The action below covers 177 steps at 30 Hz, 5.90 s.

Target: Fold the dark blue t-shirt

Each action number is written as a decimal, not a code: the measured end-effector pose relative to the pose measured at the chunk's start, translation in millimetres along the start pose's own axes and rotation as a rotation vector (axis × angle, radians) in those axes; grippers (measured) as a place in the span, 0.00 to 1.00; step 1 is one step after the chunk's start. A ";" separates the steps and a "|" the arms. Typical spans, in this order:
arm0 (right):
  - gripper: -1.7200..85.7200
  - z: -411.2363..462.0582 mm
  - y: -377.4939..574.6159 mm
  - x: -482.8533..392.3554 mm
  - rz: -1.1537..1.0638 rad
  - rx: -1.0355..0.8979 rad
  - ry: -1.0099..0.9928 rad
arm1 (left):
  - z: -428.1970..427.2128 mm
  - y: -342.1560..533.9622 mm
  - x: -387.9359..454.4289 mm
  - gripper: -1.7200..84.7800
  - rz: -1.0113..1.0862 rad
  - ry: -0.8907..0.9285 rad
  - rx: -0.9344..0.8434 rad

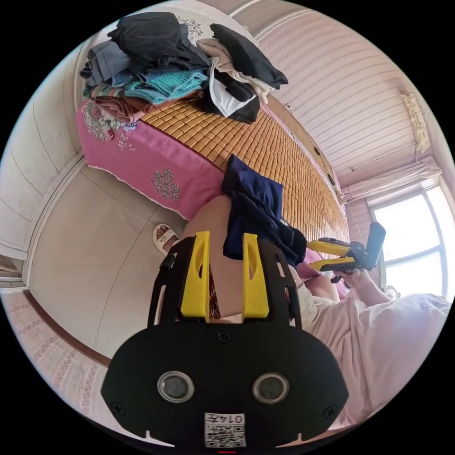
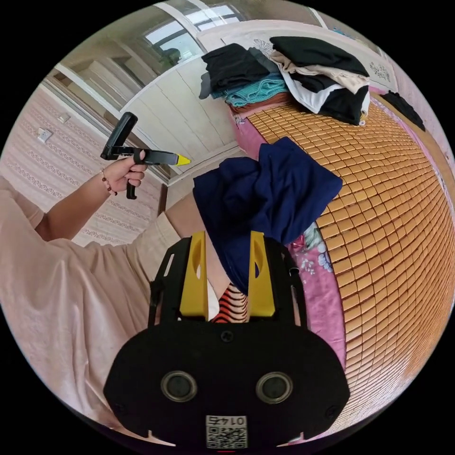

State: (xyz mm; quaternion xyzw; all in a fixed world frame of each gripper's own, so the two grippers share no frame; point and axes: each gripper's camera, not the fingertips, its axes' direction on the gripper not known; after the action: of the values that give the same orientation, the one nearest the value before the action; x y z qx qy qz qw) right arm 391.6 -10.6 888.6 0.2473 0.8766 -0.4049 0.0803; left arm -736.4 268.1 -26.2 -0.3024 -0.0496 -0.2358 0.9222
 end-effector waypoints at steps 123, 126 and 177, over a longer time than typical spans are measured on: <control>0.04 -190.9 420.7 318.5 0.899 0.019 0.449 | 98.0 -259.8 463.7 0.08 0.688 -0.056 -0.537; 0.07 -192.0 357.7 349.8 0.741 0.083 0.454 | 100.2 -274.5 463.9 0.08 0.654 -0.022 -0.474; 0.02 -109.2 -188.1 571.1 0.367 0.164 0.193 | 190.4 -517.4 551.7 0.01 0.255 -0.015 -0.155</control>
State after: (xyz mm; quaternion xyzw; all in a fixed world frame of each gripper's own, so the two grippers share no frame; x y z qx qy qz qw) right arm -189.6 178.4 891.8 0.4460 0.7845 -0.4281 0.0482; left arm -479.5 -209.8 534.1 -0.3786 0.0005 -0.1176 0.9181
